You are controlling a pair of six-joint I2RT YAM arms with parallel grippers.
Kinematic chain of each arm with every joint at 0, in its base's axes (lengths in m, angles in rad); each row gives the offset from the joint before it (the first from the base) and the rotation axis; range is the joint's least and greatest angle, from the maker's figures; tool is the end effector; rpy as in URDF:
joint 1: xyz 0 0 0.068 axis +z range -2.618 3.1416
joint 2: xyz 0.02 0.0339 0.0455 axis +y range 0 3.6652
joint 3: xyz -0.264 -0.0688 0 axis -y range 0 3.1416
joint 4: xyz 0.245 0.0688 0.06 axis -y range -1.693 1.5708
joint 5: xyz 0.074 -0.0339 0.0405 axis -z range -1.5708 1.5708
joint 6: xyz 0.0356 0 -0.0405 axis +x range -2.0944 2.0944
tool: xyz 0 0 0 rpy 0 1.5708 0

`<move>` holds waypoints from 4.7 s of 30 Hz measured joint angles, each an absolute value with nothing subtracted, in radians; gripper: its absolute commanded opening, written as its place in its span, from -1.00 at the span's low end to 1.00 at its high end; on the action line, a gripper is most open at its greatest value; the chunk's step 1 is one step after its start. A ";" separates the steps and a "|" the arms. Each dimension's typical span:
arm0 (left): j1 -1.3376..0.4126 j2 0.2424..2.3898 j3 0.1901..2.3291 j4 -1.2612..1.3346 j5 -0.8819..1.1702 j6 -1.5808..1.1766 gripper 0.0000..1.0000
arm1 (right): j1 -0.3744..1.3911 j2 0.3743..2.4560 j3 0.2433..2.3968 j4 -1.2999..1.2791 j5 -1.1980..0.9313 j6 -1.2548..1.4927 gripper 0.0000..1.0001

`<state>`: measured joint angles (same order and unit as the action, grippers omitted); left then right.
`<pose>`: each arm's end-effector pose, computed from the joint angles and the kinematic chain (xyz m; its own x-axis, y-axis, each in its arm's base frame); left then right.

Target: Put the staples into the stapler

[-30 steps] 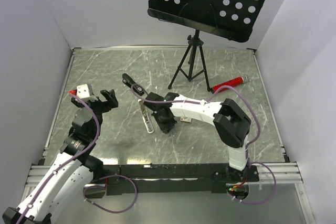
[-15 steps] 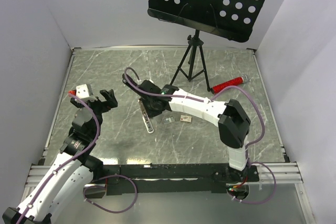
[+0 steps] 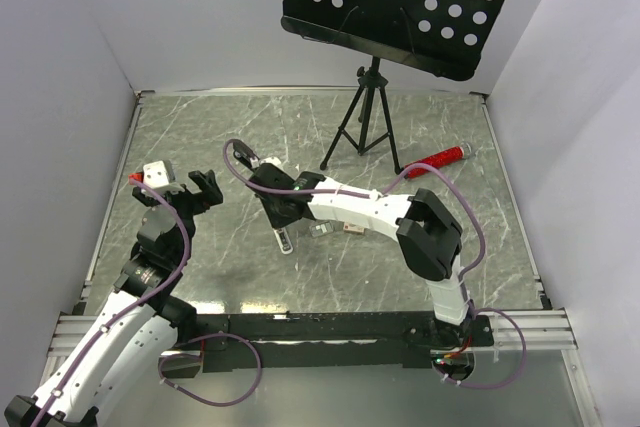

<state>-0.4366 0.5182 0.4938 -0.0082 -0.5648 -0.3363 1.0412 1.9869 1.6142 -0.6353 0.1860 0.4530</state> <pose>0.1359 -0.0424 0.2949 0.0142 -0.3142 -0.9492 -0.1302 0.9407 -0.3134 0.2254 0.3720 0.2295 -0.7336 -0.4017 -0.5482 -0.5308 0.8424 0.0929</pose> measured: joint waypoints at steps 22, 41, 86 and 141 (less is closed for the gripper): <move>-0.437 0.514 0.494 -0.008 -0.566 -0.336 0.94 | 1.050 2.000 1.550 -0.570 0.235 0.481 -0.64; -0.437 0.514 0.494 -0.008 -0.566 -0.336 0.94 | 1.052 2.000 1.528 -0.535 0.220 0.490 -0.64; -0.437 0.514 0.494 -0.008 -0.566 -0.336 0.94 | 1.052 2.012 1.512 -0.532 0.216 0.509 -0.65; -0.437 0.512 0.494 -0.009 -0.566 -0.336 0.93 | 1.053 1.898 1.380 -0.386 0.241 0.546 -0.66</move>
